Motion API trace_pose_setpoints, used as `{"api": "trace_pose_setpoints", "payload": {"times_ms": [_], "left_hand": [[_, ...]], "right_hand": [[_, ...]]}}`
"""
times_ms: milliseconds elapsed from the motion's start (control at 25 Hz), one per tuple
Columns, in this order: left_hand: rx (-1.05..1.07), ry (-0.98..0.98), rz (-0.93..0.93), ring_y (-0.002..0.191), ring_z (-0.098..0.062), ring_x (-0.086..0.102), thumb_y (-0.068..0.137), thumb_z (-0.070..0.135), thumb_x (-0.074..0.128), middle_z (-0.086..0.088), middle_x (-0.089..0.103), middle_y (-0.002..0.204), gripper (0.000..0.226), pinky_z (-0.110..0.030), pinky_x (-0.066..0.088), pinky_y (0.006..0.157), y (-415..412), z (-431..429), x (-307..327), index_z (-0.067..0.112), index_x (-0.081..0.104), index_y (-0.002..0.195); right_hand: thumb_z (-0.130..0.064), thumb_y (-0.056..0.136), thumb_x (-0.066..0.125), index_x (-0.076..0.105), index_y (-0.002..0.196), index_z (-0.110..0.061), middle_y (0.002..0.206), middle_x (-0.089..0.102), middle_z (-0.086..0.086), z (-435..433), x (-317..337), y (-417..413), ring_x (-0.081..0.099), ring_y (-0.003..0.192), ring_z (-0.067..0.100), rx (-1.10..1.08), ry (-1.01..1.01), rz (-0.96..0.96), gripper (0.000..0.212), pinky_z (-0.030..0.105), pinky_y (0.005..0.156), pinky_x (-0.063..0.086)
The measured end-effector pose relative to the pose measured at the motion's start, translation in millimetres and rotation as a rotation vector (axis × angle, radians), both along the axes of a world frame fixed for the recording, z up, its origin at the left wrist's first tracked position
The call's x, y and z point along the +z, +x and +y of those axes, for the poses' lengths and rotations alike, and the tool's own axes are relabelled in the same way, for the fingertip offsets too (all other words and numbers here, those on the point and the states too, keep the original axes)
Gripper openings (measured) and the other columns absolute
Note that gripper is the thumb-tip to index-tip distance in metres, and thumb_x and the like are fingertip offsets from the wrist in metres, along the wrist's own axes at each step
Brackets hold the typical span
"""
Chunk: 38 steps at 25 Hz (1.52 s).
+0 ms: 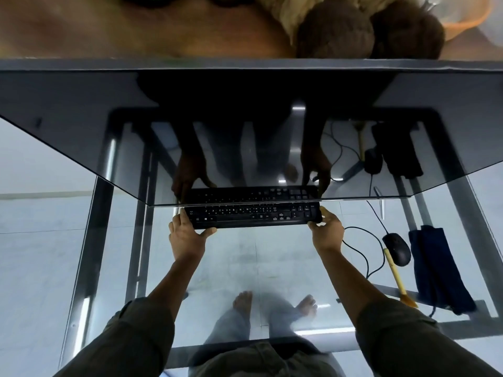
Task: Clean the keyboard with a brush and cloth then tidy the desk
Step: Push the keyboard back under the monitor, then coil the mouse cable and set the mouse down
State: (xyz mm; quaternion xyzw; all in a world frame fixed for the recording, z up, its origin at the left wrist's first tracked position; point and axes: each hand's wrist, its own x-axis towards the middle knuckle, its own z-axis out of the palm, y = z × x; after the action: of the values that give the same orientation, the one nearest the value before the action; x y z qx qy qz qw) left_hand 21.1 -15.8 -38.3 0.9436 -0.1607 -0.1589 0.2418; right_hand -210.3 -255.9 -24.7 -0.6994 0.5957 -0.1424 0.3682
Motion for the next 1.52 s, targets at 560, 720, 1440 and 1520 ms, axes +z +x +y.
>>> {"api": "trace_pose_setpoints", "payload": {"times_ms": [560,720,1440,1520], "left_hand": [[-0.200,0.028,-0.021,0.151,-0.035,0.016,0.095,0.044,0.059,-0.016,0.023,0.162,0.079,-0.051,0.021,0.121,-52,-14,-2,0.008,0.024,0.155],[-0.484,0.097,-0.016,0.154,-0.029,-0.003,0.100,0.050,0.044,-0.008,0.007,0.167,0.071,-0.049,0.009,0.122,-73,-17,-13,0.017,0.018,0.158],[-0.754,-0.553,0.560,0.074,-0.004,0.057,0.103,0.015,0.046,0.018,0.061,0.075,0.026,-0.024,0.044,0.075,-103,-56,107,0.028,0.058,0.084],[-0.569,-0.535,0.622,0.063,-0.011,0.049,0.102,0.017,0.040,0.014,0.052,0.062,0.033,-0.035,0.045,0.069,-98,-55,101,0.034,0.051,0.076]], "right_hand": [[-0.005,0.089,0.068,0.060,0.127,-0.010,0.123,0.063,0.012,20,12,-78,0.060,0.105,0.028,-0.080,-0.173,0.022,0.040,0.041,0.088,0.053],[-0.019,0.088,0.072,0.054,0.134,-0.008,0.136,0.054,0.021,32,2,-137,0.044,0.128,0.042,-0.131,-0.058,0.397,0.050,0.059,0.101,0.041],[-0.041,0.100,0.053,0.048,0.077,-0.009,0.056,0.021,0.002,94,185,-25,0.021,0.048,0.015,0.424,1.032,-0.464,0.039,0.024,0.045,0.026],[-0.039,0.100,0.055,0.050,0.072,-0.009,0.053,0.027,0.003,96,196,-28,0.030,0.045,0.016,0.587,1.178,-0.427,0.041,0.025,0.049,0.034]]}}
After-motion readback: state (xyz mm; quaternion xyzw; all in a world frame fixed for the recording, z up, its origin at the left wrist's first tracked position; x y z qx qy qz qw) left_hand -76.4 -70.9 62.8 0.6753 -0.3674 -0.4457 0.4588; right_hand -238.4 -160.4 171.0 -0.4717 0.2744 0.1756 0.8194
